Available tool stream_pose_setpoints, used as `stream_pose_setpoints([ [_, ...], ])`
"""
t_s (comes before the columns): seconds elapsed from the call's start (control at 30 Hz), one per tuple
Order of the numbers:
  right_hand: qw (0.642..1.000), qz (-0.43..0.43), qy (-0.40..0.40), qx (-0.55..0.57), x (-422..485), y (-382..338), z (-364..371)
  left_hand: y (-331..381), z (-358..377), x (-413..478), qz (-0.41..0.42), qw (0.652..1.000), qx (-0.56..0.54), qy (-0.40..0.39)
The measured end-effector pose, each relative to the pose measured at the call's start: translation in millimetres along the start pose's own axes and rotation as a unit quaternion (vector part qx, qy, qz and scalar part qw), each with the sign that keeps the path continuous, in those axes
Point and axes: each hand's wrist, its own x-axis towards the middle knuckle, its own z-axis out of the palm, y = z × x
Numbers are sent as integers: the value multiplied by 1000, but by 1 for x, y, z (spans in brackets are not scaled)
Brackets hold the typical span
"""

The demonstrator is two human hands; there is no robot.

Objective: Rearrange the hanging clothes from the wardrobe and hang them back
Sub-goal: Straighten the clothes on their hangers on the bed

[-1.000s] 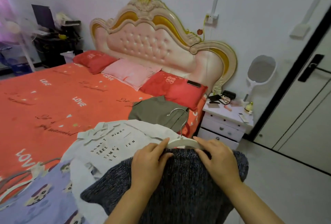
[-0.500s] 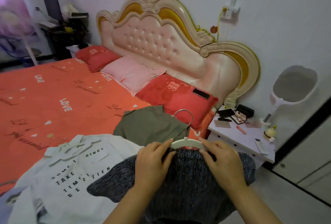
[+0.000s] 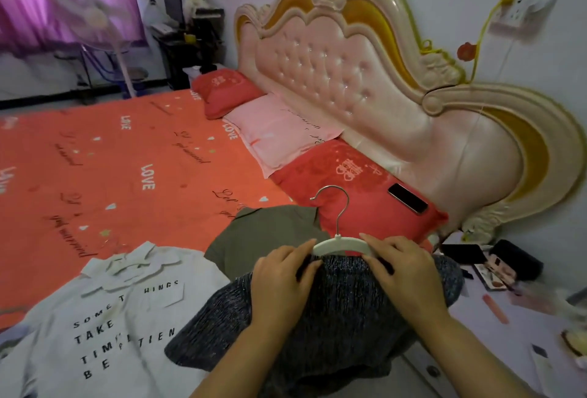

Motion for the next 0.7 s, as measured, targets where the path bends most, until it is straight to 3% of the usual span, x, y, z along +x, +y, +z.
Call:
stream_pose_setpoints([
  [0.43,994,-51,-86,34,142,62,115,-85,86,104,-101,994,28,-17],
  [0.7,972,-99,-186,107,228,86,224,-156,133,152,-226,971,79,-4],
])
